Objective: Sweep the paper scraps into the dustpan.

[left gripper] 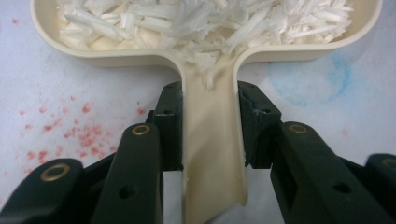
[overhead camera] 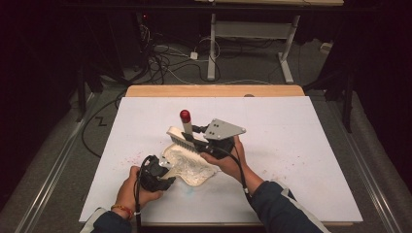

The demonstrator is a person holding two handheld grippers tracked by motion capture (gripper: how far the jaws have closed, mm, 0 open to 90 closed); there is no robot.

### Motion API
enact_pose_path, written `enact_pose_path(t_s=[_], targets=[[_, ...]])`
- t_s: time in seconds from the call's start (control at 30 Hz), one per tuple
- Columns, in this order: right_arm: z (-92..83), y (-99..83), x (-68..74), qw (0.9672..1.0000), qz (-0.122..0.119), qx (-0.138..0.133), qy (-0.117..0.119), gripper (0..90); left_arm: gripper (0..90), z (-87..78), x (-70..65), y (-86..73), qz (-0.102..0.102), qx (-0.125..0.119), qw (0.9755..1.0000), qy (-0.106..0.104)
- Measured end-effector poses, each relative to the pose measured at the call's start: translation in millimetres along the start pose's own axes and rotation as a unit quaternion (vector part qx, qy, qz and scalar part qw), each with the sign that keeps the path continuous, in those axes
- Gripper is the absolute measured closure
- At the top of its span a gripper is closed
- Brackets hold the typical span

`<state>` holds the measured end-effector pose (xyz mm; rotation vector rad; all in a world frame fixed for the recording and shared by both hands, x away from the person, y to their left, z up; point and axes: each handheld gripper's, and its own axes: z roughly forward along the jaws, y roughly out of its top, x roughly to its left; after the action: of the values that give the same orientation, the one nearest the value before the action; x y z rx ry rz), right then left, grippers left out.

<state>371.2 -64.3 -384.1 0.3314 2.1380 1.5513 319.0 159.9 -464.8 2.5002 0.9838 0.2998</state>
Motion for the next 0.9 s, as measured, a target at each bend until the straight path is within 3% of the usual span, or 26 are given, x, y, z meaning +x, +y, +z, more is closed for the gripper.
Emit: enact_pose_path(t_s=[0.03,0.13,0.17,0.27,0.33,0.43,0.47,0.57,0.63,0.7,0.73,0.8,0.9], targets=[[-13.1,1.9,-8.3,0.9997,0.005,0.005,-0.022,71.2,62.9,-0.8,0.3,-1.3,0.000,0.000,1.0000,0.000],[-28.8,-1.0,-20.4,0.9985,-0.001,0.014,-0.052,71.2,62.8,-3.4,0.9,-4.1,0.003,0.002,1.0000,0.003],[-28.8,-1.0,-20.4,0.9985,-0.001,0.014,-0.052,71.2,62.8,-4.5,1.0,-5.3,0.003,0.003,1.0000,0.003],[-38.4,-13.5,-36.0,0.9944,0.010,0.049,-0.093,71.2,62.9,-7.2,0.4,-8.6,0.008,0.009,0.9999,0.004],[-38.5,-21.9,-37.3,0.9914,-0.001,0.070,-0.111,71.2,62.8,-8.8,-0.6,-9.8,0.011,0.014,0.9998,0.004],[-38.7,-31.3,-36.2,0.9893,-0.003,0.090,-0.115,71.2,62.8,-9.5,-4.6,-10.1,0.020,0.021,0.9996,0.004],[-38.2,-38.4,-33.3,0.9869,-0.011,0.103,-0.123,71.2,62.8,-9.2,-5.9,-9.9,0.022,0.022,0.9995,0.003],[-37.4,-43.4,-31.2,0.9870,-0.007,0.103,-0.123,71.3,62.8,-7.8,-9.7,-8.4,0.026,0.025,0.9993,0.002],[-36.3,-45.9,-24.5,0.9896,0.011,0.096,-0.106,71.2,62.7,-7.2,-13.0,-7.3,0.031,0.025,0.9992,0.002],[-35.0,-46.2,-19.8,0.9900,0.010,0.096,-0.103,71.0,62.7,-6.7,-16.3,-6.1,0.037,0.026,0.9990,0.000],[-32.3,-46.1,-8.0,0.9914,0.008,0.095,-0.090,71.0,62.7,-6.1,-18.3,-5.5,0.038,0.026,0.9989,-0.002],[-30.5,-44.2,-0.2,0.9927,-0.002,0.092,-0.077,70.9,62.7,-5.0,-20.7,-4.7,0.041,0.026,0.9988,-0.003],[-29.8,-41.1,7.4,0.9945,0.006,0.086,-0.060,71.0,62.7,-3.5,-23.0,-3.7,0.040,0.025,0.9989,-0.004]])
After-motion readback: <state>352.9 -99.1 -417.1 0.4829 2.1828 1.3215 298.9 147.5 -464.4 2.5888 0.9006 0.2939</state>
